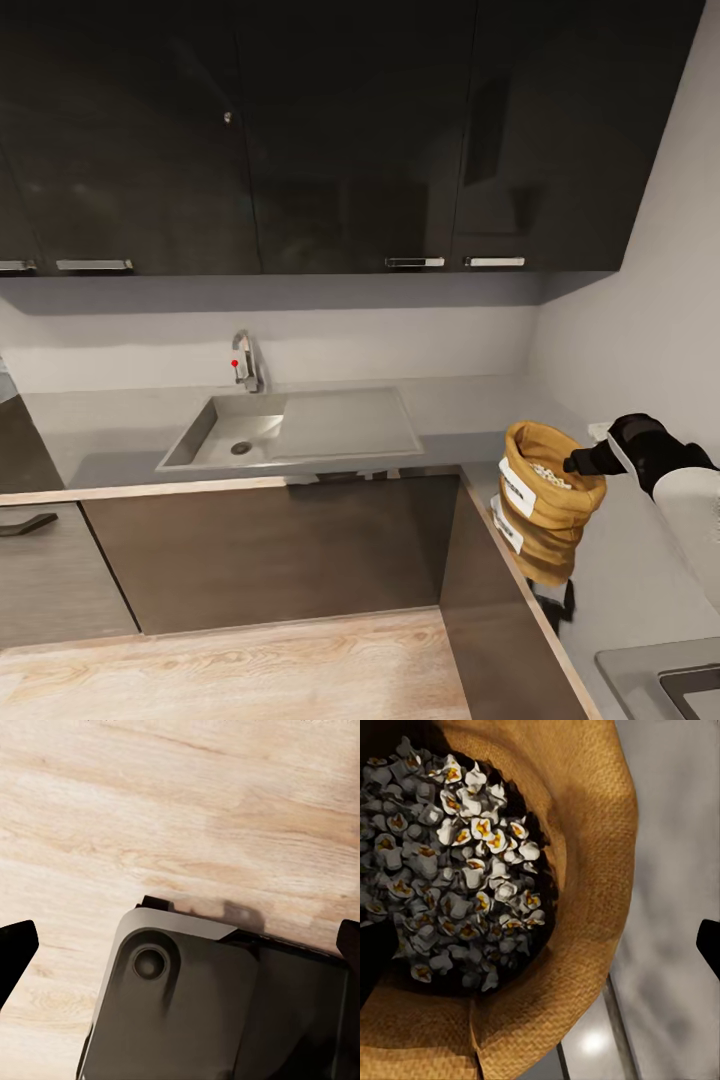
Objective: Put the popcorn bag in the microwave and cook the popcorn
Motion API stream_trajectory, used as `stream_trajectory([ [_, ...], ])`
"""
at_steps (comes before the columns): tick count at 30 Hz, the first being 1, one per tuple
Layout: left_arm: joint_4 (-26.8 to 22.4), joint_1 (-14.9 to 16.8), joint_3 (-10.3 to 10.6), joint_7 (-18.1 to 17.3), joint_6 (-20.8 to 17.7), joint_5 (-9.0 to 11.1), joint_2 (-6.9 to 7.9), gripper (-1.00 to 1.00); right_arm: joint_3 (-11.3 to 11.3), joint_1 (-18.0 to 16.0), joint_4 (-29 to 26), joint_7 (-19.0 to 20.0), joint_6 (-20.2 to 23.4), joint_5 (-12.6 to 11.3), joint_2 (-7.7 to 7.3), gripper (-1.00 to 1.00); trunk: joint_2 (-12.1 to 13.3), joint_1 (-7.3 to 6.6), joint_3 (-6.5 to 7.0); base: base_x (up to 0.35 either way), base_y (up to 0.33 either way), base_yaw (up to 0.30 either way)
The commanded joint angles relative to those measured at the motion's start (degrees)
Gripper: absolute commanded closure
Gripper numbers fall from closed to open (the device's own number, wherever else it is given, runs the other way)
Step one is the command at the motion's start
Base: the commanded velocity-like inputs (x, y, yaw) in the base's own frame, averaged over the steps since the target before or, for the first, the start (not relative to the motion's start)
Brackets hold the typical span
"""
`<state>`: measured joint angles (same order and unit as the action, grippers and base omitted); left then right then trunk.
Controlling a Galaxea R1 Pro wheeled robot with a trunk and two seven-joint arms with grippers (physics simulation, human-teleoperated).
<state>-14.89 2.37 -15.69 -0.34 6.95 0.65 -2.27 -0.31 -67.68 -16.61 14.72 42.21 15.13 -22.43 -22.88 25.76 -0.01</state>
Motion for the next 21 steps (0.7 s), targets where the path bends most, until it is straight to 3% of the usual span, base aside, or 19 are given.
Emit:
stream_trajectory([
  [1,0.03,0.01,-0.14,-0.06,0.17,0.06,-0.02,-1.00,-0.04,0.00,-0.09,0.48,0.19,0.61,0.01,-1.00,-0.04,0.03,-0.02,0.046,0.000,0.000],
  [21,0.03,-0.07,0.06,-0.09,0.09,-0.08,-0.10,-1.00,-0.04,0.00,-0.09,0.49,0.15,0.61,0.03,-1.00,-0.04,0.03,-0.02,0.023,0.000,0.000],
])
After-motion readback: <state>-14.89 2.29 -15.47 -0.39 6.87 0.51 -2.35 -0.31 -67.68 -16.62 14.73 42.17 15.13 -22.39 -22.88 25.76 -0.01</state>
